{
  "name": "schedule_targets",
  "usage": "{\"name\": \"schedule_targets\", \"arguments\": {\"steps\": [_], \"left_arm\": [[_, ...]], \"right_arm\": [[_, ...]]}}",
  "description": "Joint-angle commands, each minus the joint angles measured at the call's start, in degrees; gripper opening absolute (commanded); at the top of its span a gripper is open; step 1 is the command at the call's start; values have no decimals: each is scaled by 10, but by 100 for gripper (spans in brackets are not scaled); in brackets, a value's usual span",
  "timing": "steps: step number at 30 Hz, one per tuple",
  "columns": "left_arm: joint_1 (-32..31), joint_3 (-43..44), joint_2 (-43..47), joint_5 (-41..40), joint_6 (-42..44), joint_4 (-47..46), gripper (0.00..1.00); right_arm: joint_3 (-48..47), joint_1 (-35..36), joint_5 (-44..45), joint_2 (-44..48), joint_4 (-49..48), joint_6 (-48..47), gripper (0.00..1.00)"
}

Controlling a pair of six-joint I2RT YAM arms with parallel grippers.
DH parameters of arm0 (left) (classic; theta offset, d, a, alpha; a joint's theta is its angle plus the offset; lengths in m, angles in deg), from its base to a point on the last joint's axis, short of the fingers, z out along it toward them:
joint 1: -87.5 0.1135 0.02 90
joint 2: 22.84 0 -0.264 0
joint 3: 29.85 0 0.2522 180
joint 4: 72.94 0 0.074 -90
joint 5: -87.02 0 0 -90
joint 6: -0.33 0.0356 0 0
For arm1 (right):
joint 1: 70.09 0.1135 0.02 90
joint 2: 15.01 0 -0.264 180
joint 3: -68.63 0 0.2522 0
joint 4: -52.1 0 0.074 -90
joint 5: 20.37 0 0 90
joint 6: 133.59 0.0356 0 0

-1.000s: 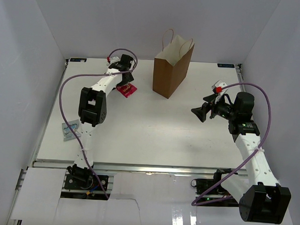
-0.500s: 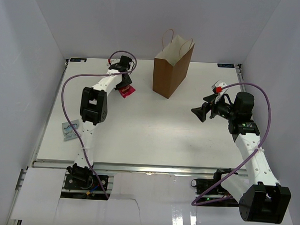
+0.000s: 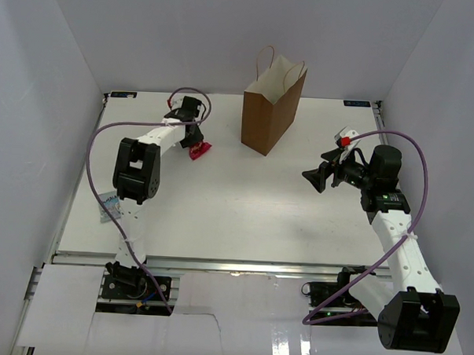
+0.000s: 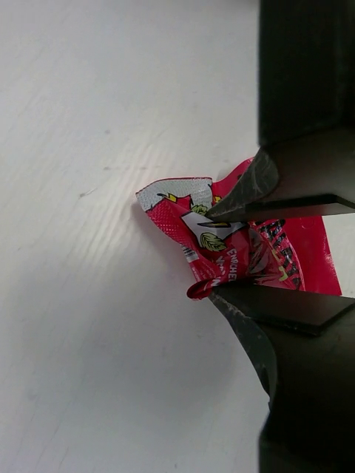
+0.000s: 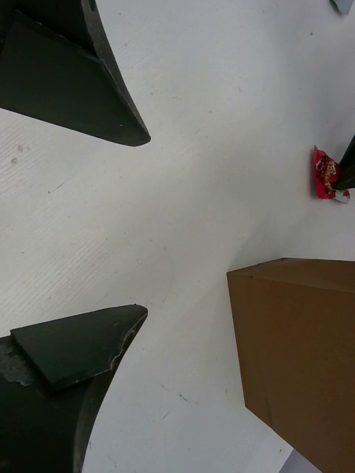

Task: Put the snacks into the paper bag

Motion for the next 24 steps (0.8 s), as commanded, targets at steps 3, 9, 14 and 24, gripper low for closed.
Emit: {"name": "schedule_targets", "arguments": {"steps": [3,9,14,24], "left_arm": [[0,-101,127,104,57,-127,7],[0,-196,230,203,87,-249,2],[-2,-274,329,315,84,-392,1],[-73,-176,327,309,81,-432,2]], "right_arm": [[0,1,-3,3,-20,-9,94],[0,1,-3,5,-20,-7,94],[0,1,-4,7,-21,-6,94],[2,1,-1,5,-23,-6,94]]}}
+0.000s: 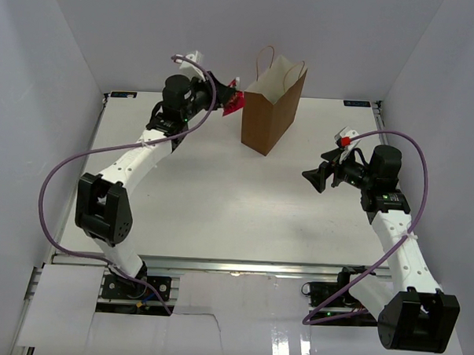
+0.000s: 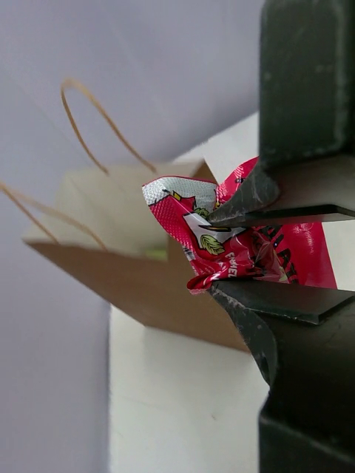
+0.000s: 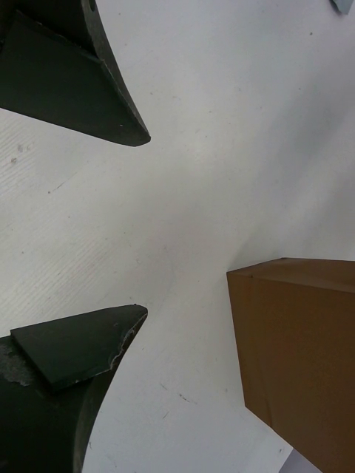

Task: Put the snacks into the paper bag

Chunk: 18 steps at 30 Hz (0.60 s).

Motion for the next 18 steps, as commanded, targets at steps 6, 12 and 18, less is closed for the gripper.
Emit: {"name": "schedule_targets", "arguments": {"steps": [6,12,18], "left_arm": [[-50,154,-99,-16,-7,-28,3],[-66,254,-159,-35,-18,-25,4],[-76,321,-213,-45,-30,-22,6]], "right_arm": [[1,-16,-1,5,-23,-7,94],[1,-17,-4,2,-23,-8,94],[2,-17,-5,5,-23,-8,94]]}}
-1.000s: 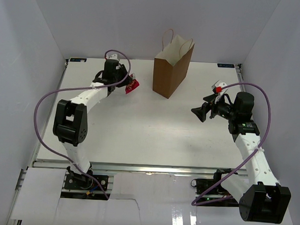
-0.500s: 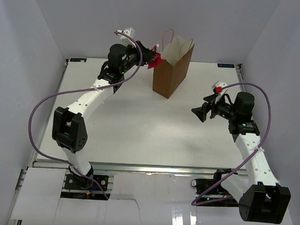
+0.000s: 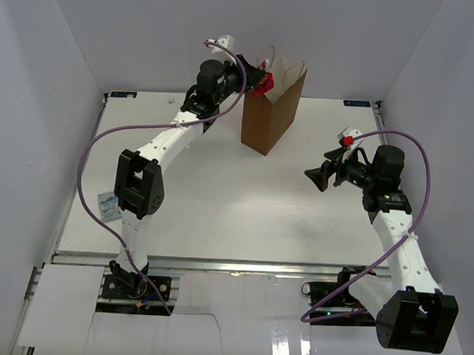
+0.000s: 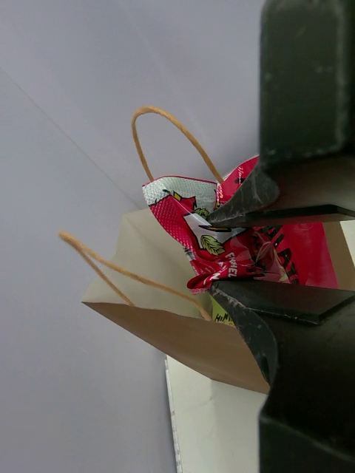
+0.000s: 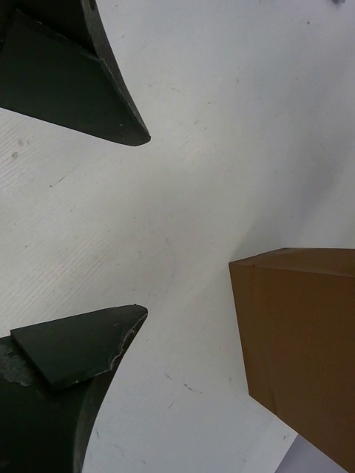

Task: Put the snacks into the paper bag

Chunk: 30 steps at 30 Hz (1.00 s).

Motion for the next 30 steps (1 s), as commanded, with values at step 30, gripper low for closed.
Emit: {"name": "schedule_targets", "arguments": {"steps": [30], "left_arm": [[-16,105,-74,-37,-27,-5,42]], "right_arm": [[0,-2,-12,7,-20,-6,94]]}}
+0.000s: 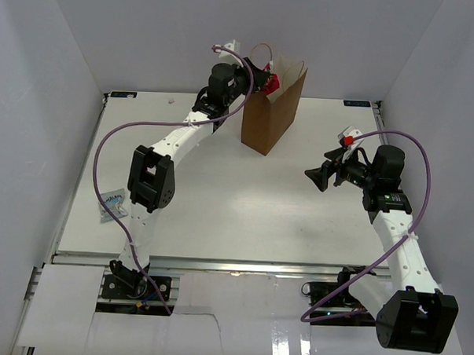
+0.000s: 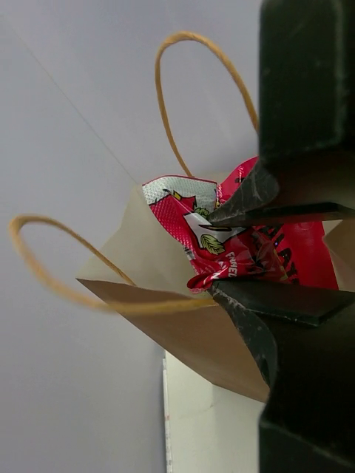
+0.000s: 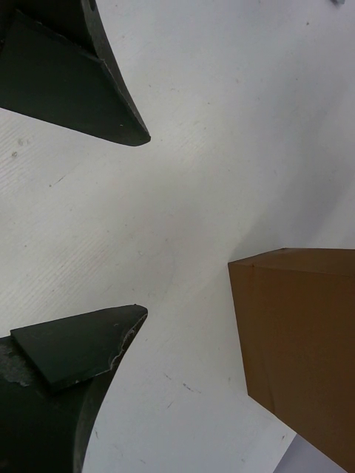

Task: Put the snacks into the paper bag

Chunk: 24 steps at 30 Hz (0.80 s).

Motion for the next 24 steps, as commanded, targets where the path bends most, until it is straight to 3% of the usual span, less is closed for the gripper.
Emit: {"name": "schedule_targets", "arguments": {"steps": [1,6,12,16,19,20,22,24], "left_arm": [[-3,26,15,12,11,-4,45],[-4,21,34,34,35,-3,73],[-4,-27,110,72,82,-1,79],[-4,-178,218,65,129,6,79],[-1,-301,343,-5,163,26,79],[2,-389,407,-76,163,35,78],[31,-473,469,-129,139,66,77],[108,-578,544,-140,81,96,76]], "right_arm": [[0,-1,-9,7,-18,-7,94],[0,-1,-11,7,-19,-7,94],[1,-1,-20,6,-15,-8,94],[-3,0,-36,1,-5,-17,94],[-15,2,-86,-6,24,-35,94],[-16,4,-96,-7,29,-36,94],[-18,9,-97,-3,39,-39,94],[-17,32,-71,-4,39,-38,94]]}}
